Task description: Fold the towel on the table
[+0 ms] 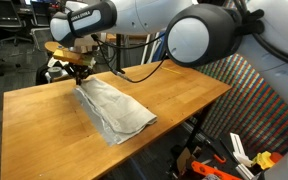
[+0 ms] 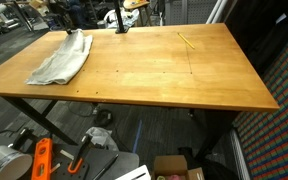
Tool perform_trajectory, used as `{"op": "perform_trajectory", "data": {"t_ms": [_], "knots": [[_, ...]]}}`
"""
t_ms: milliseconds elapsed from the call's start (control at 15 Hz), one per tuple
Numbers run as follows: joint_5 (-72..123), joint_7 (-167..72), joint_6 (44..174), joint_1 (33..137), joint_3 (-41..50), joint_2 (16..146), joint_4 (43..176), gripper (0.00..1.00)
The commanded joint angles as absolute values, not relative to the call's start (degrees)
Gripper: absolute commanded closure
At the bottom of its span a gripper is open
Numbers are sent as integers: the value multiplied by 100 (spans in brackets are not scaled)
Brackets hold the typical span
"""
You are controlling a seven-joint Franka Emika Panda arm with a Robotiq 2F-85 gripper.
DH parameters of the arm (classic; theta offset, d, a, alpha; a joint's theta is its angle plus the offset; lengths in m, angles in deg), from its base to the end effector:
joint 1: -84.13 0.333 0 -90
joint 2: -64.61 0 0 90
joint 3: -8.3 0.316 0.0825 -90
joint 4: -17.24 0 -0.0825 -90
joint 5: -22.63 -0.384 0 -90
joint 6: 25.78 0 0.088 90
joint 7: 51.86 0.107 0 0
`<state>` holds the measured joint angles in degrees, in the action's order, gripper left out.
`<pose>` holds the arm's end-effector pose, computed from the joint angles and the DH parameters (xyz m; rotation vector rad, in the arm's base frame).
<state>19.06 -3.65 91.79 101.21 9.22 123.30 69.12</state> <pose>0.7632 0.2459 0.2738 -2.8966 0.8349 -0.0968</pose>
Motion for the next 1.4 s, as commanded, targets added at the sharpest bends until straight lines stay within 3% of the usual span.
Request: {"op": "perform_trajectory", "data": {"t_ms": [0,467,533,667,1200,1333], "knots": [[1942,-90,8795,10171,840,12775,6111,90],[1884,15,8556,10129,918,13127,5562,86],[1870,43,8547,10125,926,13163,5488,66],[1846,32,8691,10099,937,13146,5520,60],[1852,-192,8826,9785,932,12544,5696,2],[1898,-295,8548,9680,913,12477,5718,0]]}}
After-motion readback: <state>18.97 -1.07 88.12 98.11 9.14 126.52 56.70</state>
